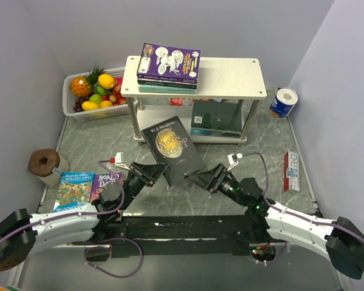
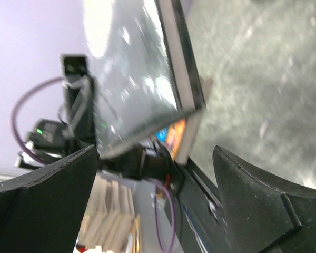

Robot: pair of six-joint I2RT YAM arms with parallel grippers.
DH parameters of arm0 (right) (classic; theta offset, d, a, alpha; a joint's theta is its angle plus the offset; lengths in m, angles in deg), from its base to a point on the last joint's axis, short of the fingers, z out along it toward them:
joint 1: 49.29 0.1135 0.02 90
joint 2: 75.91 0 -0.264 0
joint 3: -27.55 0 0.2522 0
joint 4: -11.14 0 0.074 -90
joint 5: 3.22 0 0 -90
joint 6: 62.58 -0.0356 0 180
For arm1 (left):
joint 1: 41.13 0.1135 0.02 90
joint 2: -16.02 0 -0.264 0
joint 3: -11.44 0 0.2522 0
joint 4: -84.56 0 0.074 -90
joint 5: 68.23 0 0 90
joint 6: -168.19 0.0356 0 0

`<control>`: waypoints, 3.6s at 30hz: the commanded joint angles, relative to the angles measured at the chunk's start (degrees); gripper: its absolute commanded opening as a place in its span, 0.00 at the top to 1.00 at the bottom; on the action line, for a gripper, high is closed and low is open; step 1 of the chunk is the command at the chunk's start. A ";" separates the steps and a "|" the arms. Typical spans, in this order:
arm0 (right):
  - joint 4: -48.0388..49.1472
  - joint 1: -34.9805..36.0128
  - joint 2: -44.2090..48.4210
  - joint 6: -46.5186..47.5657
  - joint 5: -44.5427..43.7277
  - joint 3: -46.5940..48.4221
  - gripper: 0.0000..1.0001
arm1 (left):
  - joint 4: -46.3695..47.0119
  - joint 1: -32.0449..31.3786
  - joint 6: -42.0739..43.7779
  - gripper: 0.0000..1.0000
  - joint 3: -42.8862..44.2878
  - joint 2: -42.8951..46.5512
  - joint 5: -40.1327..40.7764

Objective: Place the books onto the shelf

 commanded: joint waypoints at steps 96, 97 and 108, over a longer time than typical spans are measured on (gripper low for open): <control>2.23 -36.63 -11.03 -0.49 58.29 16.27 1.00 | 18.85 18.06 -15.46 0.62 4.73 -19.34 -29.18; 3.54 -37.42 -11.03 -1.02 59.00 16.01 1.00 | 19.64 18.86 -15.28 0.60 3.94 -19.33 -30.24; 16.73 -42.79 -15.15 -9.98 63.93 14.26 1.00 | 33.26 23.08 -19.58 0.51 4.73 -29.52 -44.57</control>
